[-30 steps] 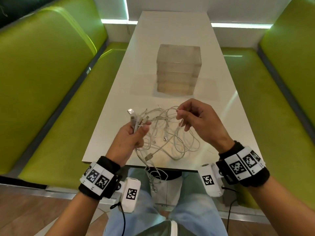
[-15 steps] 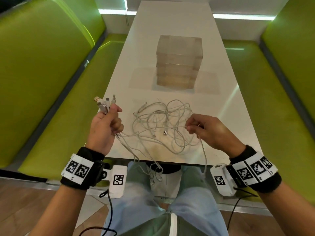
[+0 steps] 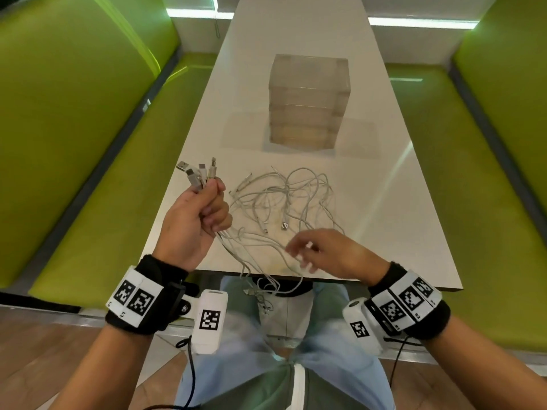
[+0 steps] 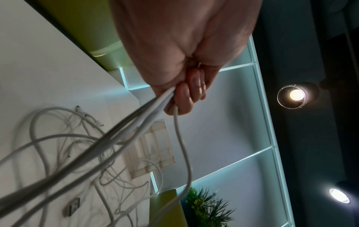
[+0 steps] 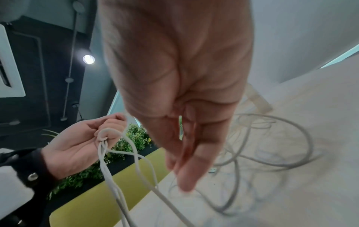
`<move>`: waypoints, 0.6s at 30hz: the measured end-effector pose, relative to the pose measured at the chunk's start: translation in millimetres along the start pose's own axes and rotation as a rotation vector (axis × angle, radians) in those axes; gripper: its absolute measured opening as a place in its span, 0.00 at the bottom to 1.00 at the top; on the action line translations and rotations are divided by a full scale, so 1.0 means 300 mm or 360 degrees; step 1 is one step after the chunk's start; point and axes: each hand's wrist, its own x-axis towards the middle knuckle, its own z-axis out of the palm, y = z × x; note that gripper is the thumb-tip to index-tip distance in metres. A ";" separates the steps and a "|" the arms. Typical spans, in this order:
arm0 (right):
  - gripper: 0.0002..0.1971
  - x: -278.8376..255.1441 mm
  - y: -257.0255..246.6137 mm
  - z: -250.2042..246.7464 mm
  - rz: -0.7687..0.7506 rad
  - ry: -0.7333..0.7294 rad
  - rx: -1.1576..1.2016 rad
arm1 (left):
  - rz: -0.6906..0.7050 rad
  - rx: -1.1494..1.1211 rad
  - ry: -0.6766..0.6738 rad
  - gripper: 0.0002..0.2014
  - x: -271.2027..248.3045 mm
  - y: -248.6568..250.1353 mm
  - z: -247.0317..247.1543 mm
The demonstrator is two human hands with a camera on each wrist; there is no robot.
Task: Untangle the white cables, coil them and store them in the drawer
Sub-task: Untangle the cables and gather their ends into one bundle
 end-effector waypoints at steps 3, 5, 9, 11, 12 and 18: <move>0.23 0.036 -0.061 0.000 -0.0247 0.0129 0.0267 | -0.0045 -0.0035 -0.0066 0.11 -0.016 -0.011 0.020; 0.36 0.052 -0.100 0.016 -0.0348 -0.0107 0.0293 | -0.0047 -0.0048 -0.0092 0.10 -0.023 -0.018 0.037; 0.25 0.083 -0.128 0.108 -0.0398 -0.0193 0.0173 | 0.0002 -0.0088 -0.0095 0.10 -0.021 -0.014 0.068; 0.09 0.092 -0.125 0.175 -0.0423 -0.0078 0.0255 | 0.0056 -0.0104 -0.0096 0.11 -0.012 -0.002 0.081; 0.12 0.091 -0.125 0.205 -0.0410 -0.0049 0.0305 | 0.0082 -0.0110 -0.0105 0.11 -0.006 0.006 0.086; 0.18 0.077 -0.107 0.262 -0.0439 0.0036 0.0513 | 0.0102 0.0010 -0.0223 0.12 0.024 0.013 0.108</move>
